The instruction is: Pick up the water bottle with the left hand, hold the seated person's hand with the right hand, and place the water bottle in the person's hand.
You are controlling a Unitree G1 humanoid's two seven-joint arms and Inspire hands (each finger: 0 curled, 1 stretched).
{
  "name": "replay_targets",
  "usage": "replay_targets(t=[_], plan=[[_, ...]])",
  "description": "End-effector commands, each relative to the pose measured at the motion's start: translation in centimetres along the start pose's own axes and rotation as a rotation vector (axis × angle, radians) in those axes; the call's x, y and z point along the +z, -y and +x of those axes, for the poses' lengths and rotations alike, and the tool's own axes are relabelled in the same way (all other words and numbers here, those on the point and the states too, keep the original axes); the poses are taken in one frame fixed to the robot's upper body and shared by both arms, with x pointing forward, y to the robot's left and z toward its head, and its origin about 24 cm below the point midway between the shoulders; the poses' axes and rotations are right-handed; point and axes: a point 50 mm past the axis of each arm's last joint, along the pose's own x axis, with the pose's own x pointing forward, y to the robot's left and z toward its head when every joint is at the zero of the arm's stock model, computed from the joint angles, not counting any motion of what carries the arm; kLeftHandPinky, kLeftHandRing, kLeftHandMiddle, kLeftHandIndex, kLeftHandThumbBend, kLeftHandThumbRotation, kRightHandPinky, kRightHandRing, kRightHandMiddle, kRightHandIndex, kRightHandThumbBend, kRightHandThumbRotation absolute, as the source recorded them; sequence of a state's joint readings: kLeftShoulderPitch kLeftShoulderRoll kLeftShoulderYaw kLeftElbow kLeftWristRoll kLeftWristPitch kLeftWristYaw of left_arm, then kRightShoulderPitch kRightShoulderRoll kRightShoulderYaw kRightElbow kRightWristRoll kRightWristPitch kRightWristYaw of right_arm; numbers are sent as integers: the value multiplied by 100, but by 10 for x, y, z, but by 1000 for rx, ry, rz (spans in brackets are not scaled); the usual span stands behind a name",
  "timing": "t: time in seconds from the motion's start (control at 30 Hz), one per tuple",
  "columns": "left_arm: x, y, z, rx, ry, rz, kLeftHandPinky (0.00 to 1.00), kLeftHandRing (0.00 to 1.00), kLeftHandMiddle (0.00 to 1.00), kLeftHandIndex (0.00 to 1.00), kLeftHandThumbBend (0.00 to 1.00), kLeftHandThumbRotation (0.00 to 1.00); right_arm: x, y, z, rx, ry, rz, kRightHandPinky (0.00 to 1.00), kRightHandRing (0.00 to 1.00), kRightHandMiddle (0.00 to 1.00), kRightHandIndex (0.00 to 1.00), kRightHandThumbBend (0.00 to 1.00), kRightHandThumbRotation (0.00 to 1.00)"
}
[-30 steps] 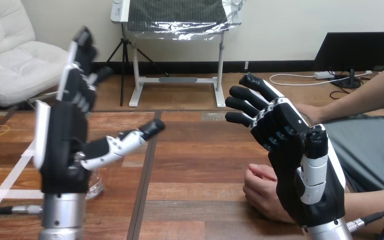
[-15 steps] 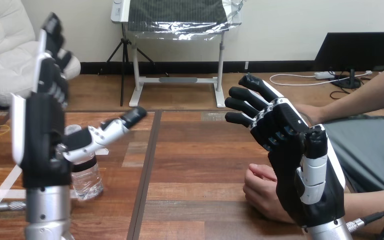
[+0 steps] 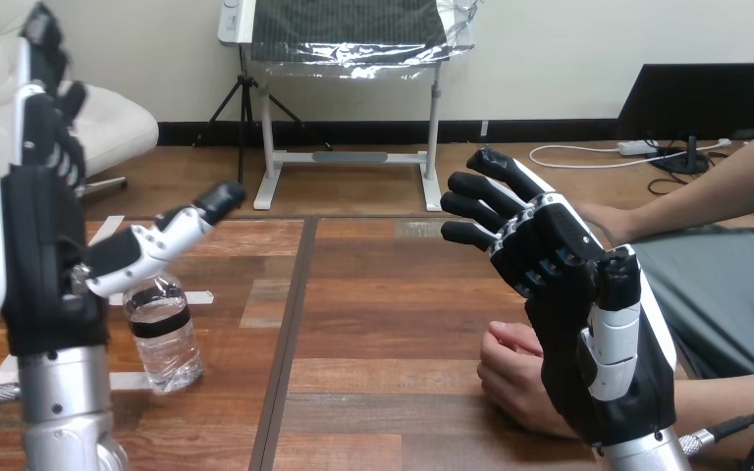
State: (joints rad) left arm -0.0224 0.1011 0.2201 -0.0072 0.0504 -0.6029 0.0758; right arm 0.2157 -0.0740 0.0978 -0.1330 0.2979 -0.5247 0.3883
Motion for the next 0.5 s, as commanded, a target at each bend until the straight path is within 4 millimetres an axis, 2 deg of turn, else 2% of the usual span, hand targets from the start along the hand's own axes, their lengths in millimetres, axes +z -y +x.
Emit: replay_targets(t=[0.0, 0.47], plan=[[-2, 1, 11, 13, -4, -4, 100, 100, 99, 98, 100, 16, 11, 1, 12, 19, 74, -20, 78, 83, 83, 86, 72, 100], [-16, 1, 14, 37, -66, 17, 100, 100, 100, 99, 97, 18, 11, 1, 13, 23, 71, -15, 78, 82, 83, 86, 72, 100]])
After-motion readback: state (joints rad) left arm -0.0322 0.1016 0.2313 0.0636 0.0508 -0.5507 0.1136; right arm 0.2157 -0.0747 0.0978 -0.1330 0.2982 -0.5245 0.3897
